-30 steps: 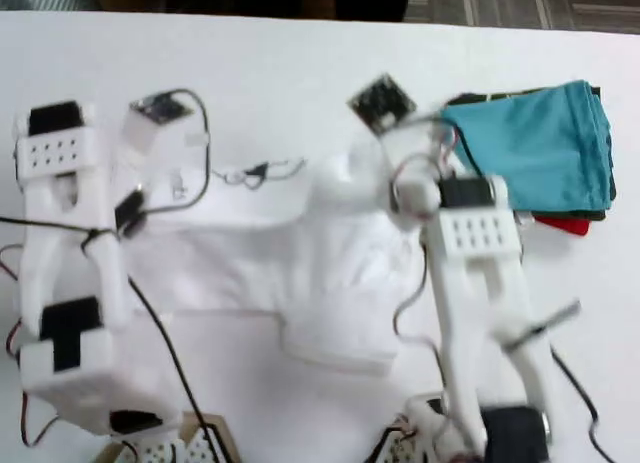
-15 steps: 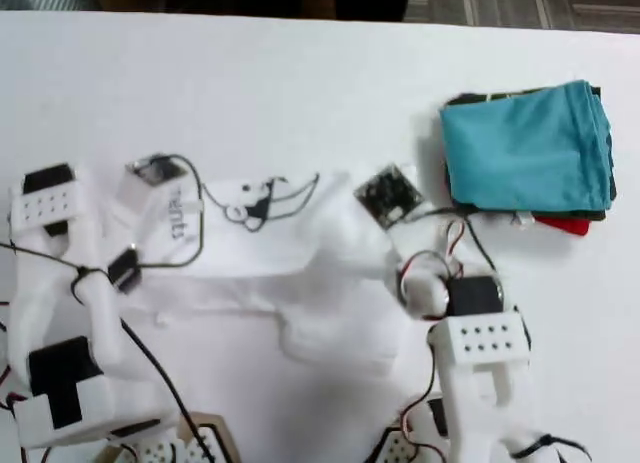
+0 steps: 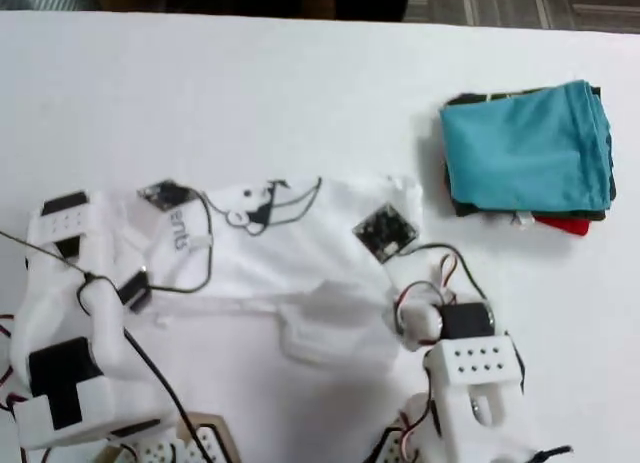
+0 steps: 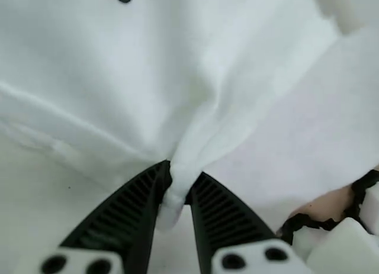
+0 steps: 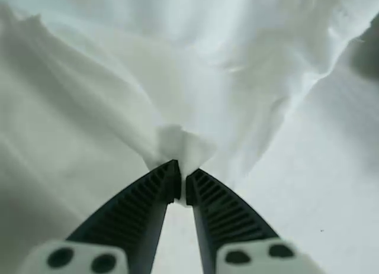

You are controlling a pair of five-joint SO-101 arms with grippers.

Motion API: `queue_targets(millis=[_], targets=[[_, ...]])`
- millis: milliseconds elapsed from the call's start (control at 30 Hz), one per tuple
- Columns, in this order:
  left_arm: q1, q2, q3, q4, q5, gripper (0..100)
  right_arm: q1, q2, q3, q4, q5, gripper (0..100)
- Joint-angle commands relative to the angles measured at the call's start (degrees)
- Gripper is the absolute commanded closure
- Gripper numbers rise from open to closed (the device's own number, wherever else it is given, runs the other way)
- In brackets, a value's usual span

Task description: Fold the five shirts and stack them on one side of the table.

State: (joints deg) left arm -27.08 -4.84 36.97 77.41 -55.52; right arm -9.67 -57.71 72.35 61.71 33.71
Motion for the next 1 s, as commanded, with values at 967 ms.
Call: queue_targets(millis=[967], targets=[[-4.4,-2.99,-1.36,0.97,-4.57,87,0.13,-6.64,4.92,-0.04,0.0,88.6]])
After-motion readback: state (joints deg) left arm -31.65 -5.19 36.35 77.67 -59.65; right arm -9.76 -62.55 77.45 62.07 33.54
